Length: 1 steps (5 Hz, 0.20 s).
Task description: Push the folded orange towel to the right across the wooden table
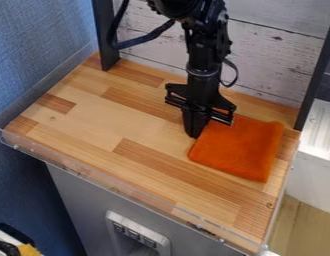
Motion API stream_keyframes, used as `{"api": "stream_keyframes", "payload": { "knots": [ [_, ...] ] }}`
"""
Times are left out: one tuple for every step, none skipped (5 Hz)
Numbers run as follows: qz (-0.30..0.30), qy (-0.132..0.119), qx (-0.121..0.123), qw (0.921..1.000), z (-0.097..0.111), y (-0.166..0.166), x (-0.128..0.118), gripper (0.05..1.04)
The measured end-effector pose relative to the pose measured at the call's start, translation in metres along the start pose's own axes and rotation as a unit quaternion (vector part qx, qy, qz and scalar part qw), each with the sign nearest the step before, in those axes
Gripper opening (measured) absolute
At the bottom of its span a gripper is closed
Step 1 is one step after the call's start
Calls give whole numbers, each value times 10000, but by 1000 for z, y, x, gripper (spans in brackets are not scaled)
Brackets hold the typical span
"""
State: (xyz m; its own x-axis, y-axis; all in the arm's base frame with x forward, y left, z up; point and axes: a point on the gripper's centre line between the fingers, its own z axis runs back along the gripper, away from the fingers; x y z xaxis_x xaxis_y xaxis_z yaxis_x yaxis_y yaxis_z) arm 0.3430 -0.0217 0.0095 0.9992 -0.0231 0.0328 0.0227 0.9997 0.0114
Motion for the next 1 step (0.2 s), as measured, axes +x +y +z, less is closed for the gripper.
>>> {"api": "stream_keyframes", "payload": {
  "knots": [
    [103,-27,-62,9999,0,-5,1,74]
  ]
}}
